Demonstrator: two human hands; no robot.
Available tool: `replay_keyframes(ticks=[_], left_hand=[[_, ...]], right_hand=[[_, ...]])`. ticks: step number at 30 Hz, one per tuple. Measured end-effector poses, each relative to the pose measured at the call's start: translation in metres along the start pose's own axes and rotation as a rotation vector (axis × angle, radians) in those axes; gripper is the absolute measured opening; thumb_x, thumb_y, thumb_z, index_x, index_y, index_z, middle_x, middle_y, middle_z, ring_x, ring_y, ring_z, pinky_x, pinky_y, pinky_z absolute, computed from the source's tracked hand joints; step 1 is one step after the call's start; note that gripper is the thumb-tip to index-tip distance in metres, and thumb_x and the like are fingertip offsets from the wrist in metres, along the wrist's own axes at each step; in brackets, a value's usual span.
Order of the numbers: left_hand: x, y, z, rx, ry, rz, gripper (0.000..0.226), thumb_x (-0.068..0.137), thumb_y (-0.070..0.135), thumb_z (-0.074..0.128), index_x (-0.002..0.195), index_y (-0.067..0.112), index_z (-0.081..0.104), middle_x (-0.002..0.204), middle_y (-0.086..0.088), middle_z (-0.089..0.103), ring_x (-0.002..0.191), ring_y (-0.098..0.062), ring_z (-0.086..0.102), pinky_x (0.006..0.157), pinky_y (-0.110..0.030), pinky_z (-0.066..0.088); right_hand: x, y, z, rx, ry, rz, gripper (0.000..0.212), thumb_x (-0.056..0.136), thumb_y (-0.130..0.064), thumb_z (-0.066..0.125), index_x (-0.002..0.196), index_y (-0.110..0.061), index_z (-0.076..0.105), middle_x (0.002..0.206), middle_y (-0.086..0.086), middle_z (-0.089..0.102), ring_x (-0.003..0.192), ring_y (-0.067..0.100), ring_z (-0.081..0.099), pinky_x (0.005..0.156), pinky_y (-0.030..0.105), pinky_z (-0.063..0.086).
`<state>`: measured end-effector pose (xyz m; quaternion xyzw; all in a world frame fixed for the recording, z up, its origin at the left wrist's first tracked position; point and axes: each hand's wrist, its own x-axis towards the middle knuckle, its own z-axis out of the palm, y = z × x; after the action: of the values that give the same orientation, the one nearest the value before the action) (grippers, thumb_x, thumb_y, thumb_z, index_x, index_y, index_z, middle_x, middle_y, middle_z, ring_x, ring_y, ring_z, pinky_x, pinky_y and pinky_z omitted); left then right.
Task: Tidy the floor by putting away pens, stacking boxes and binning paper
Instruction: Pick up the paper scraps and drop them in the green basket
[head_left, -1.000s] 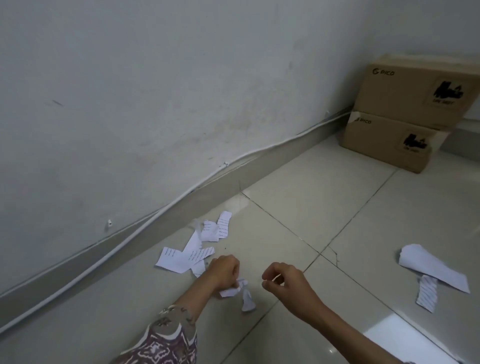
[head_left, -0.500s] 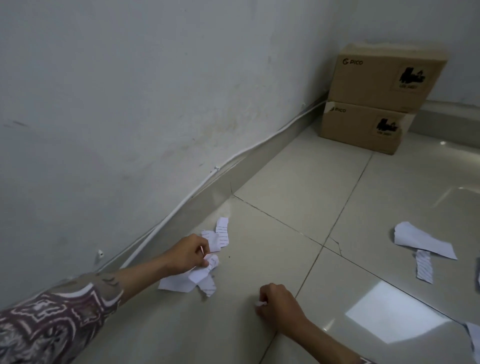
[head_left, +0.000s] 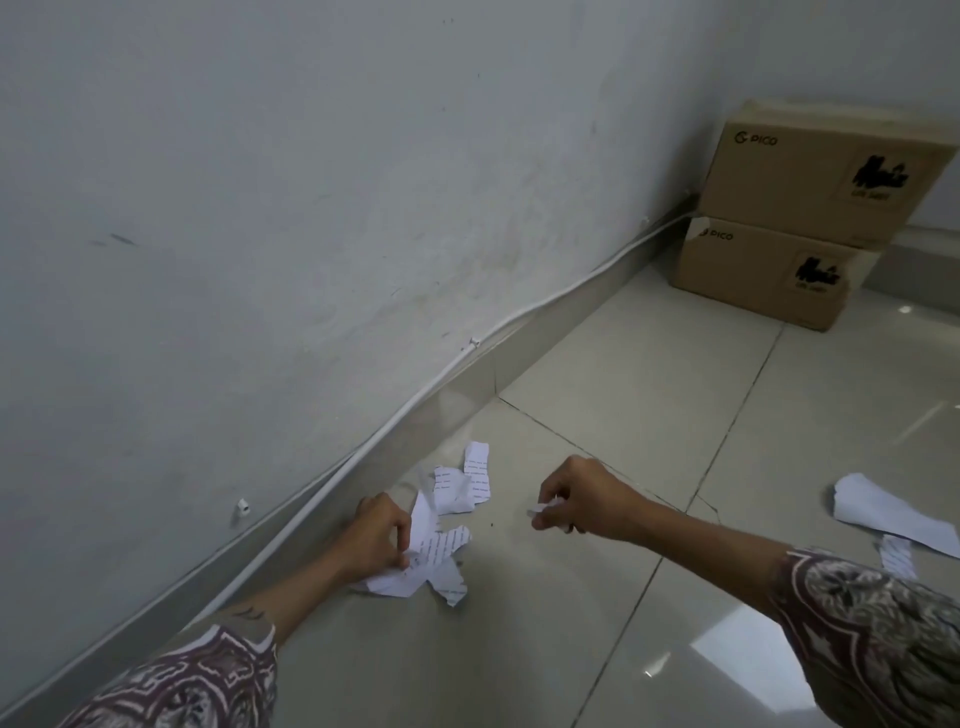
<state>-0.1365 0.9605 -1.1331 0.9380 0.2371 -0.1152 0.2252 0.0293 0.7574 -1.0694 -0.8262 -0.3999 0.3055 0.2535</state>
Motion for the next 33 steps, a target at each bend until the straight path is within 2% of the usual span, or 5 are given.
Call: replay_keyframes(ticks=[6, 18, 21, 26, 33], left_hand=[[-0.001, -0.006, 0.015, -0.018, -0.021, -0.03, 0.042, 0.075, 0.006, 0.067, 0.052, 0.022, 0.036, 0.063, 0.01, 0.04, 0.08, -0.018, 0.042, 0.072, -0.03, 0.039], [0.002, -0.029, 0.003, -0.233, -0.026, 0.004, 0.043, 0.068, -0.002, 0.075, 0.047, 0.021, 0.046, 0.055, 0.006, 0.05, 0.06, -0.01, 0.05, 0.059, -0.019, 0.04], [-0.002, -0.034, -0.002, -0.267, -0.026, 0.036, 0.045, 0.067, -0.003, 0.075, 0.046, 0.022, 0.044, 0.052, 0.009, 0.047, 0.053, -0.003, 0.046, 0.055, -0.015, 0.038], [-0.009, -0.038, -0.008, -0.393, 0.032, 0.045, 0.043, 0.071, -0.01, 0.069, 0.052, 0.016, 0.041, 0.054, 0.004, 0.041, 0.053, -0.006, 0.039, 0.05, -0.015, 0.033], [-0.016, -0.037, -0.012, -0.51, 0.153, -0.003, 0.035, 0.073, -0.011, 0.068, 0.057, 0.012, 0.046, 0.059, -0.002, 0.047, 0.056, -0.011, 0.042, 0.051, -0.014, 0.035]], right_hand=[[0.016, -0.002, 0.025, -0.001, -0.059, 0.052, 0.015, 0.077, -0.012, 0.073, 0.066, -0.005, 0.065, 0.051, 0.0, 0.05, 0.044, 0.002, 0.043, 0.044, 0.009, 0.032], [0.032, -0.019, 0.111, 0.278, 0.031, 0.185, 0.034, 0.078, -0.01, 0.071, 0.049, -0.014, 0.054, 0.052, 0.005, 0.049, 0.048, 0.01, 0.04, 0.047, 0.013, 0.031], [0.037, -0.021, 0.128, 0.206, 0.132, 0.146, 0.016, 0.076, -0.01, 0.072, 0.073, 0.005, 0.069, 0.077, 0.016, 0.059, 0.063, 0.017, 0.044, 0.052, 0.015, 0.031], [0.042, -0.025, 0.159, -0.057, 0.209, 0.079, 0.022, 0.079, -0.02, 0.067, 0.095, -0.005, 0.068, 0.116, 0.004, 0.051, 0.108, 0.022, 0.041, 0.085, 0.027, 0.039], [0.045, -0.037, 0.178, -0.012, 0.22, 0.071, 0.022, 0.082, 0.006, 0.046, 0.069, -0.013, 0.046, 0.088, 0.001, 0.034, 0.087, 0.014, 0.034, 0.065, 0.022, 0.029]])
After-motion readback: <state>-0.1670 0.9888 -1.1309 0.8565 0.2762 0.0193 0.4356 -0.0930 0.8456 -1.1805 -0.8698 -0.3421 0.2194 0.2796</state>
